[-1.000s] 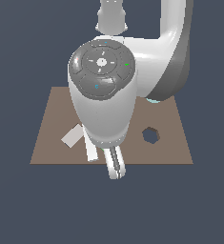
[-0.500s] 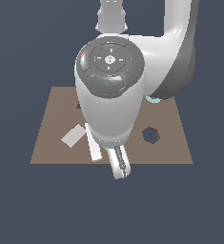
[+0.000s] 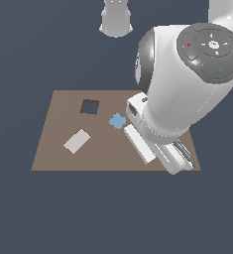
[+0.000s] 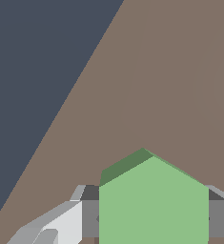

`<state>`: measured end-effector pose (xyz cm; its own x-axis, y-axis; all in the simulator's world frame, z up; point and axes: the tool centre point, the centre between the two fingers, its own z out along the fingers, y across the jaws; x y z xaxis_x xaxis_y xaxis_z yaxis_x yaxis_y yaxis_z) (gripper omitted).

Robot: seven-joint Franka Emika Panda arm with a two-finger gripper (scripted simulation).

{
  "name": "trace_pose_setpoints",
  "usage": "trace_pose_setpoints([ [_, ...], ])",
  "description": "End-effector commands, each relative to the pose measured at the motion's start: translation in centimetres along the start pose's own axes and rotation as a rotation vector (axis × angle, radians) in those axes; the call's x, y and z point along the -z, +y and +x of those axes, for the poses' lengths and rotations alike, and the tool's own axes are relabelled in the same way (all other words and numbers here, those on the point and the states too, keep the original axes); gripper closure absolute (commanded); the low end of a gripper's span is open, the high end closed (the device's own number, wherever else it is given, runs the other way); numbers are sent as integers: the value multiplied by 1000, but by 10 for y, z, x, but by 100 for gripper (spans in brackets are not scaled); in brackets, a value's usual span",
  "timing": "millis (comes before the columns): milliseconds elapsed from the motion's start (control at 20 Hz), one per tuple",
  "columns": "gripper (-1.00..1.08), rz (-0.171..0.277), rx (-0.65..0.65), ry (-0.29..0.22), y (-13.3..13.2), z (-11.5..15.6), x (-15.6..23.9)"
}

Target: Insert a designated object into the corresponding slot on a board.

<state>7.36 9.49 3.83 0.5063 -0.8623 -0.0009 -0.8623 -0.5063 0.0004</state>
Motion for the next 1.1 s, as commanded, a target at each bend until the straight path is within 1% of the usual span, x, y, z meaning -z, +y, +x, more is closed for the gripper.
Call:
trace_pose_setpoints([
  [0,108,0,63,1,-4,-23,1],
  [150,108,0,105,0,-6,-39,2],
  [300,108,0,120,0,-6,-45,2],
  [550,108,0,104,0,-5,-39,2],
  [950,108,0,105,0,-5,-39,-8],
  [1000,-92,0,105,0,-5,-39,-8],
  [1050,-92,0,105,0,-5,-39,-8],
])
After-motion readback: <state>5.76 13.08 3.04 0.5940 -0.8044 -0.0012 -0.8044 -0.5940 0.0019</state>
